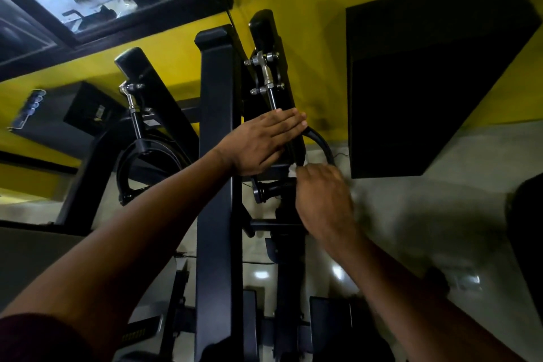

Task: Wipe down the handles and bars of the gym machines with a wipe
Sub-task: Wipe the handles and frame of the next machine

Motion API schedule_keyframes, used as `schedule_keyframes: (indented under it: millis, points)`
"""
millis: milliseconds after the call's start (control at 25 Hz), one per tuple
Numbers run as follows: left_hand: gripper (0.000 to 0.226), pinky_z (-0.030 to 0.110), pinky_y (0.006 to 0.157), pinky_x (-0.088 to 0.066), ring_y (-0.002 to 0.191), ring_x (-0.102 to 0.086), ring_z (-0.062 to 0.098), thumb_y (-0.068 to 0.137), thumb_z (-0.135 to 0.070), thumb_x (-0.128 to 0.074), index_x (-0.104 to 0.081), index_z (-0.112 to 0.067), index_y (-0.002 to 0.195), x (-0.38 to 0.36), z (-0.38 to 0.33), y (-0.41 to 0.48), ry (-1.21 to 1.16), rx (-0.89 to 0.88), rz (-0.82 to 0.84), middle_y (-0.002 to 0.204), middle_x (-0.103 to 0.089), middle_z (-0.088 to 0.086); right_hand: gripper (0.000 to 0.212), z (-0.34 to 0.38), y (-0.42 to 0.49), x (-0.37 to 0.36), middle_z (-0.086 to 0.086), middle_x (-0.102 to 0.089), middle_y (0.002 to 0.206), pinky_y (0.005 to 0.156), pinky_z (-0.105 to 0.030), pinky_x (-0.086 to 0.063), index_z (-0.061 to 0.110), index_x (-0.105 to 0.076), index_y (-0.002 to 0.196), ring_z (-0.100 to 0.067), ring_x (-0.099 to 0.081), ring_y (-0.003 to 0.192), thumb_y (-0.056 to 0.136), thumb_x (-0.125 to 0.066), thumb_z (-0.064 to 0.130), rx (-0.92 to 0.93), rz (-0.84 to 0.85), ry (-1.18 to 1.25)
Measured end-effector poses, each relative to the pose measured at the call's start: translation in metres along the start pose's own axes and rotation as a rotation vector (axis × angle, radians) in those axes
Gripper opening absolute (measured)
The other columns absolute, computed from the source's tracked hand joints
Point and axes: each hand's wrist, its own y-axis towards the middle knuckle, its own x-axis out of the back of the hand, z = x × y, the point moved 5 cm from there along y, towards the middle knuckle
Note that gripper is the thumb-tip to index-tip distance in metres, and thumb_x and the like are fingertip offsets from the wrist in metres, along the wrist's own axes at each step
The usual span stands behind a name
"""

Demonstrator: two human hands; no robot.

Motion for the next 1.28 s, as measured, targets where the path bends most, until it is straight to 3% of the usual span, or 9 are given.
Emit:
schedule_keyframes:
  millis: [120,360,440,560,720,920,1080,1200,1280]
  points:
    - [0.063,0.047,0.120,-0.018,0.150,-0.011,0.024,0.096,-0.020,-0.046,-0.023,-0.006,0.153,0.000,-0.001,0.001,-0.009,-0.003,0.002,0.161,-0.020,0.011,0.040,0.011,-0.008,-0.004,-0.009,-0.072,0.107,0.095,-0.038,-0.050,0.010,-0.070,0.111,-0.025,-0.067,0.103,0.084,-0.041,0.016,0.119,-0.088,0.077]
    - [0.064,0.045,0.121,-0.016,0.150,-0.010,0.023,0.096,-0.022,-0.047,-0.023,-0.006,0.153,-0.002,-0.001,0.001,-0.001,0.004,0.000,0.161,-0.020,0.011,0.031,-0.023,-0.039,-0.018,-0.008,-0.065,0.121,0.088,-0.028,-0.053,0.007,-0.068,0.118,-0.022,-0.058,0.112,0.088,-0.062,0.003,-0.035,-0.308,0.285]
    - [0.064,0.045,0.121,-0.016,0.150,-0.011,0.023,0.096,-0.021,-0.048,-0.023,-0.006,0.153,-0.001,-0.001,0.001,0.000,0.007,-0.004,0.160,-0.020,0.011,0.019,-0.017,-0.049,-0.017,-0.008,-0.063,0.114,0.085,-0.019,-0.052,0.004,-0.068,0.108,-0.018,-0.060,0.104,0.091,-0.061,0.001,-0.363,-0.456,0.701]
    - [0.065,0.046,0.120,-0.017,0.150,-0.011,0.023,0.095,-0.020,-0.048,-0.023,-0.005,0.153,-0.003,0.000,-0.001,0.004,0.005,0.004,0.161,-0.020,0.011,0.018,0.002,-0.053,-0.036,-0.013,-0.063,0.116,0.080,-0.013,-0.052,0.004,-0.058,0.112,-0.018,-0.064,0.102,0.094,-0.060,0.001,-1.084,-0.518,1.449]
    - [0.065,0.046,0.120,-0.018,0.150,-0.012,0.024,0.095,-0.019,-0.049,-0.023,-0.005,0.153,-0.002,-0.001,0.000,0.005,0.014,-0.003,0.160,-0.021,0.012,0.016,0.011,-0.037,-0.044,-0.004,-0.061,0.116,0.090,-0.026,-0.051,0.019,-0.055,0.108,-0.008,-0.061,0.095,0.098,-0.054,0.007,-1.486,-0.642,1.779]
    - [0.067,0.047,0.120,-0.018,0.150,-0.011,0.023,0.094,-0.020,-0.049,-0.022,-0.006,0.153,-0.004,0.000,0.001,0.009,0.011,-0.002,0.161,-0.019,0.011,0.017,0.055,-0.046,-0.046,0.000,-0.064,0.116,0.088,-0.027,-0.054,0.018,-0.058,0.110,-0.014,-0.063,0.104,0.096,-0.058,0.009,-1.338,-0.317,1.701]
    - [0.067,0.046,0.120,-0.017,0.150,-0.011,0.023,0.094,-0.019,-0.050,-0.022,-0.006,0.153,-0.004,-0.001,0.001,0.021,0.017,-0.005,0.161,-0.019,0.011,0.020,0.042,-0.039,-0.056,-0.002,-0.064,0.105,0.086,-0.028,-0.053,0.017,-0.058,0.097,-0.016,-0.064,0.098,0.091,-0.061,-0.002,-1.337,-0.489,1.734]
    - [0.066,0.046,0.120,-0.016,0.150,-0.010,0.023,0.094,-0.019,-0.050,-0.022,-0.006,0.153,-0.004,0.000,0.000,0.005,0.011,-0.006,0.161,-0.019,0.011,0.016,0.063,-0.046,-0.049,-0.002,-0.066,0.098,0.081,-0.029,-0.053,0.019,-0.059,0.090,-0.005,-0.065,0.088,0.090,-0.066,0.004,-1.044,-0.247,1.519]
    - [0.066,0.045,0.121,-0.016,0.150,-0.010,0.023,0.095,-0.018,-0.049,-0.022,-0.006,0.153,-0.004,0.001,0.000,0.010,0.010,-0.006,0.161,-0.019,0.011,0.013,0.059,-0.050,-0.034,-0.005,-0.064,0.103,0.079,-0.019,-0.051,0.016,-0.063,0.095,-0.005,-0.064,0.091,0.090,-0.065,0.004,-0.766,-0.331,1.319]
